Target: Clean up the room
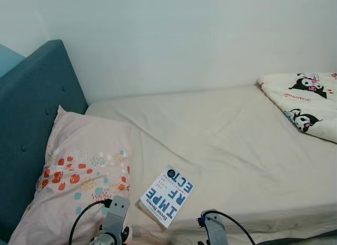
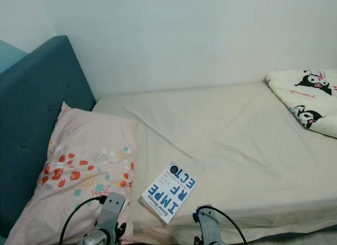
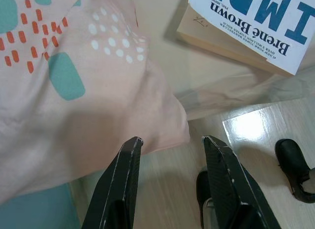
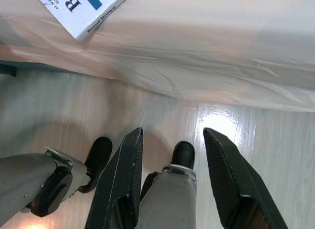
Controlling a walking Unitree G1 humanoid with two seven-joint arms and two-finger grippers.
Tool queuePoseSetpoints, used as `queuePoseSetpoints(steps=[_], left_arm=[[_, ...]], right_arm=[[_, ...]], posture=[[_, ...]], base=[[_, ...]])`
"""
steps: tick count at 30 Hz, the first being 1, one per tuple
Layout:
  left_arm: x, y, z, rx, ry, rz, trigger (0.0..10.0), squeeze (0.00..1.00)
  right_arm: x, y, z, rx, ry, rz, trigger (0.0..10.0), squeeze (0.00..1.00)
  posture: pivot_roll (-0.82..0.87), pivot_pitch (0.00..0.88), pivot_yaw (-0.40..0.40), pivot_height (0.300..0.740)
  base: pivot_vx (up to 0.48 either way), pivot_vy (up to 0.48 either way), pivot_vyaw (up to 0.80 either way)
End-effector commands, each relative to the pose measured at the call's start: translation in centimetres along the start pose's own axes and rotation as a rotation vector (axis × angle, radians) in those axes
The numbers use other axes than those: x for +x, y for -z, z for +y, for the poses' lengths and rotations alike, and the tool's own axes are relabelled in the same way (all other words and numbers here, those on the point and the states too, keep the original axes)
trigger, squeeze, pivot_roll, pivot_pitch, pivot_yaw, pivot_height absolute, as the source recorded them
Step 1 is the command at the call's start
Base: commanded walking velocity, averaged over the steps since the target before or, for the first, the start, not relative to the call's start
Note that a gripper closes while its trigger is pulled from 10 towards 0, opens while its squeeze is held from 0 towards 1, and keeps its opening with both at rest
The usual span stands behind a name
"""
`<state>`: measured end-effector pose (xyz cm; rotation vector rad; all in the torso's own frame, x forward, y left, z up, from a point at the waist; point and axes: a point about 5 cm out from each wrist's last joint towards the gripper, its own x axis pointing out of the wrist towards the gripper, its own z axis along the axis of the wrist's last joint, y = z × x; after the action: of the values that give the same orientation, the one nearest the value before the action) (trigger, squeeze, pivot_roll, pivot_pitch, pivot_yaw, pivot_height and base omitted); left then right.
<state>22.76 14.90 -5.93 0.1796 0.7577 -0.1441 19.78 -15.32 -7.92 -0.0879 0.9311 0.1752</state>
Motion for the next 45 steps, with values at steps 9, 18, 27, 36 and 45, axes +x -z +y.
queuePoseSetpoints(steps=[9,18,27,36,45], left_arm=[[-0.2,0.8,0.7,-0.043,-0.044,0.031,10.0,0.0],[-0.3,1.4,0.2,-0.041,-0.029,0.044,10.0,0.0],[-0.5,1.6,1.1,-0.049,-0.06,0.047,10.0,0.0],[-0.2,0.9,0.6,-0.023,-0.036,0.039,10.0,0.0],[-0.2,0.7,1.2,-0.009,-0.044,0.038,10.0,0.0]], right_arm=[[0.0,0.0,0.1,-0.013,-0.019,-0.013,10.0,0.0],[0.0,-0.2,0.0,-0.025,-0.02,-0.02,10.0,0.0],[-0.2,0.6,0.0,0.008,-0.01,-0.009,10.0,0.0],[-0.3,1.1,0.3,-0.014,-0.035,-0.002,10.0,0.0],[-0.2,0.7,0.3,-0.027,-0.033,-0.005,10.0,0.0]], posture=[[0.03,0.0,-0.002,0.74],[0.05,0.0,-0.025,0.74],[0.04,0.0,0.025,0.74],[0.05,0.0,0.011,0.74],[0.05,0.0,0.017,0.74]], base=[[0.0,0.0,0.0],[0.0,0.0,0.0],[0.0,0.0,0.0],[0.0,0.0,0.0],[0.0,0.0,0.0]])
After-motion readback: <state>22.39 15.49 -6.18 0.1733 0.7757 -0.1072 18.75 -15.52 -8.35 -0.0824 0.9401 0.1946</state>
